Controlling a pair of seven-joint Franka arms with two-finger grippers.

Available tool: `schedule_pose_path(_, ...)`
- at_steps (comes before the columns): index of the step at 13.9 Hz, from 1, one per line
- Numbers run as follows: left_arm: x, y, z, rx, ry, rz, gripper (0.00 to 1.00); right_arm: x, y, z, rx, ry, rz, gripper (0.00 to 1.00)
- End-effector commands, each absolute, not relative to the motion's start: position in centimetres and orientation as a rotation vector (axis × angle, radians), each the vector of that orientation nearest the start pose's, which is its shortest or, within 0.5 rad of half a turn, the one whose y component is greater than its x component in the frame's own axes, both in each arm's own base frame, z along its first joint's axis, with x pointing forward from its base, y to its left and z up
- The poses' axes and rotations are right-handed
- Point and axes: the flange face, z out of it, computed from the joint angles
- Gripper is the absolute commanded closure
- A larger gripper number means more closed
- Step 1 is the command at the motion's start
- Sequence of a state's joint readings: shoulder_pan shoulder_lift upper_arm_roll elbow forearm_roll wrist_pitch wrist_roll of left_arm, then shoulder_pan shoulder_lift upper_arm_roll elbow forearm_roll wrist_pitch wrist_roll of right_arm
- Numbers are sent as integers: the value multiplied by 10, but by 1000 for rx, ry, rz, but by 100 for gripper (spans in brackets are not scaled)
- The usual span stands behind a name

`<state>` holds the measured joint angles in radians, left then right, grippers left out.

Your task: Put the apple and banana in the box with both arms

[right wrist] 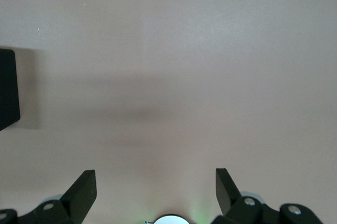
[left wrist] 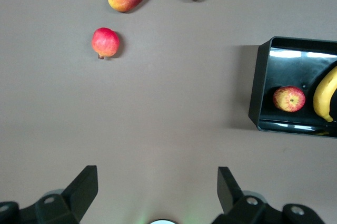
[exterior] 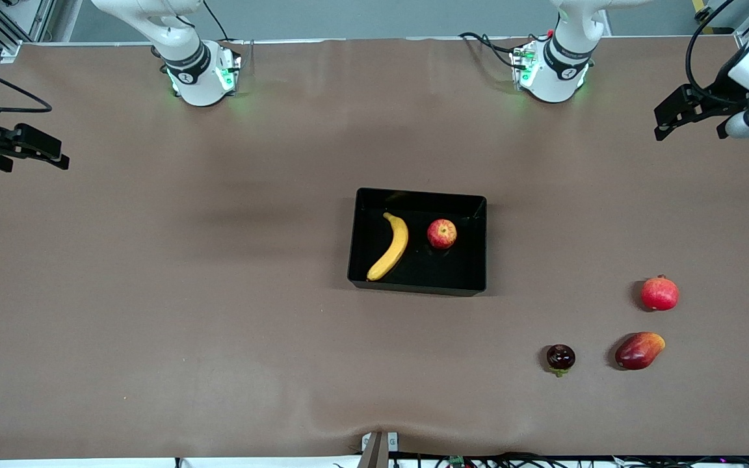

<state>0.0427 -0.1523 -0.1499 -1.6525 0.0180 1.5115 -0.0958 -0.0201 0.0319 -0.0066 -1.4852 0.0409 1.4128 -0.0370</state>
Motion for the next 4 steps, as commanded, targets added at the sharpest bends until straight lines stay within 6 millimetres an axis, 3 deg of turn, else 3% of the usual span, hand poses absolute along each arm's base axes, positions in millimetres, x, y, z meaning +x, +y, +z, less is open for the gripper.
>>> schedule_pose_path(1, 496, -58, 665, -3119, 33, -8, 0, 548, -10, 634, -3083, -42, 162, 0)
schedule_pose_path(4, 495, -55, 664, -3118, 40, 4, 0, 548, -11, 634, -3082, -39, 165, 0)
